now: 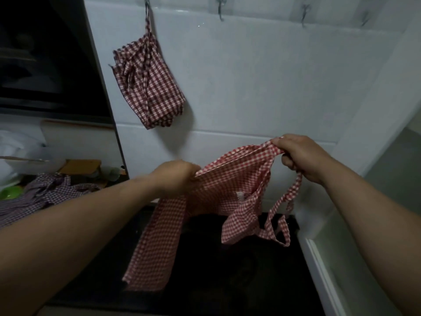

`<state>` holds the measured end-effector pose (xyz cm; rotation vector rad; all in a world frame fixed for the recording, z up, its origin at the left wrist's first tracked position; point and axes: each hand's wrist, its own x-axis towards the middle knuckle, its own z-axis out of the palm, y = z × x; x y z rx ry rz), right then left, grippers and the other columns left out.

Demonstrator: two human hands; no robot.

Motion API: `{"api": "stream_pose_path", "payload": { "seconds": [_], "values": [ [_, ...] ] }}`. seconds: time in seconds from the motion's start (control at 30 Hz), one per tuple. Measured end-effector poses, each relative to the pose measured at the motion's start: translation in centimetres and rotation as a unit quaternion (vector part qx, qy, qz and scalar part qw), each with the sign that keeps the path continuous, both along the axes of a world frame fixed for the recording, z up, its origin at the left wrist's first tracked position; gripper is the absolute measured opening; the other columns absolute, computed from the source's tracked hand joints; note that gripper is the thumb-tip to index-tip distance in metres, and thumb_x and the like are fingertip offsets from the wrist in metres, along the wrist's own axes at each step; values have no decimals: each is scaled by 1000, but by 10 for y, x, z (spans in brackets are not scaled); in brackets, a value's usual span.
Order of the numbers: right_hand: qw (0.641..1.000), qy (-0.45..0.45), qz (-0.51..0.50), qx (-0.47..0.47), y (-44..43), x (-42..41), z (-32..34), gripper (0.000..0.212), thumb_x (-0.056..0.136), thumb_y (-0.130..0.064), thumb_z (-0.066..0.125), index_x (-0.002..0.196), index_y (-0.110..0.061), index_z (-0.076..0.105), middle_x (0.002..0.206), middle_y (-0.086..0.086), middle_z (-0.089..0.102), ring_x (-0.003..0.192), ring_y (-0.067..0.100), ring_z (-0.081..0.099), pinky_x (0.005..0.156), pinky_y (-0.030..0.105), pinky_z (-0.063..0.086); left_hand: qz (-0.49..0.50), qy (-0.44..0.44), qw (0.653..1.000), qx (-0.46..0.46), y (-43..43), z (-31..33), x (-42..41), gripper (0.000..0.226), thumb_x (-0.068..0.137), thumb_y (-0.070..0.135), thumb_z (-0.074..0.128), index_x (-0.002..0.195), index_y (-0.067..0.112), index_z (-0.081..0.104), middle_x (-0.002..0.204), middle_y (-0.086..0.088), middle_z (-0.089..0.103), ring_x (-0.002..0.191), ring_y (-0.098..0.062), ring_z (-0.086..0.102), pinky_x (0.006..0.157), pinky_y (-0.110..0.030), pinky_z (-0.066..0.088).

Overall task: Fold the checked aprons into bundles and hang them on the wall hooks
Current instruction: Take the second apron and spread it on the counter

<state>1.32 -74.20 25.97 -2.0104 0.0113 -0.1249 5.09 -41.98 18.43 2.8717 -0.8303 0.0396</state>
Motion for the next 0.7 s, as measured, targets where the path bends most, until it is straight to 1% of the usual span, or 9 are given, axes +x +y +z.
{"api": "stream_pose_path", "payload": {
  "seconds": [0.07, 0.17, 0.27, 0.37, 0.43, 0.5, 0.57, 0.63, 0.7],
  "values": [
    [1000, 6, 22, 7, 3, -2, 2, 31, 102, -22, 57, 73, -14, 51, 44, -9, 42, 39, 10, 34, 39, 19, 22, 37, 62, 997, 32, 15, -8, 2, 22, 100, 44, 55, 99, 27, 69, 103, -2, 73, 91, -25, 66, 74, -35, 49],
    [1000, 3, 3, 12, -10, -3, 3, 33, 100, -17, 57, 68, -14, 47, 44, -7, 38, 39, 13, 29, 38, 19, 19, 98, 116, 985, -85, 50, -21, 7, 20, 103, 36, 56, 92, 26, 69, 100, 1, 72, 94, -23, 66, 82, -37, 50],
    [999, 16, -25, -33, -41, -4, -4, 32, 99, -21, 61, 71, -12, 49, 49, -1, 41, 41, 14, 30, 38, 18, 18, 152, 100, 969, -169, 80, -17, 12, 17, 104, 23, 58, 90, 16, 67, 95, -5, 69, 95, -28, 66, 85, -40, 51],
    [993, 38, -54, -96, -66, 0, -20, 31, 100, -32, 64, 82, -5, 63, 69, 7, 64, 51, 19, 42, 50, 23, 29, 171, 30, 969, -177, 95, -4, 19, 15, 103, 23, 61, 91, 13, 62, 92, -10, 67, 89, -30, 63, 77, -39, 48],
    [986, 22, -86, -143, -72, 8, -27, 23, 99, -27, 64, 94, -5, 72, 88, 13, 74, 60, 24, 55, 62, 31, 39, 170, -15, 971, -169, 100, 7, 21, 12, 103, 26, 59, 93, 20, 59, 94, -7, 66, 89, -29, 61, 75, -41, 49],
    [973, -33, -125, -193, -72, 16, -28, 16, 96, -19, 63, 100, -9, 75, 103, 15, 75, 80, 30, 65, 73, 34, 42, 156, -72, 972, -163, 100, 18, 21, 13, 103, 31, 55, 92, 24, 55, 96, -4, 65, 87, -29, 61, 74, -44, 51],
    [959, -99, -154, -215, -73, 18, -20, 22, 95, -12, 59, 107, -10, 77, 113, 11, 74, 104, 29, 65, 80, 29, 39, 136, -147, 966, -163, 98, 28, 17, 8, 102, 30, 53, 97, 24, 53, 99, -7, 63, 88, -33, 60, 71, -45, 50],
    [949, -151, -169, -217, -75, 13, -13, 27, 93, -7, 55, 109, -11, 76, 116, 10, 73, 112, 28, 63, 82, 25, 36, 126, -239, 953, -138, 98, 33, 8, 6, 103, 27, 54, 107, 23, 57, 105, -11, 63, 88, -37, 60, 66, -42, 46],
    [940, -167, -175, -242, -82, 1, -22, 26, 94, -7, 54, 109, -12, 75, 115, 11, 73, 111, 30, 64, 82, 27, 37, 119, -286, 947, -83, 103, 24, -9, 12, 102, 23, 58, 114, 19, 59, 107, -13, 61, 84, -37, 60, 59, -37, 38]
  ]
}}
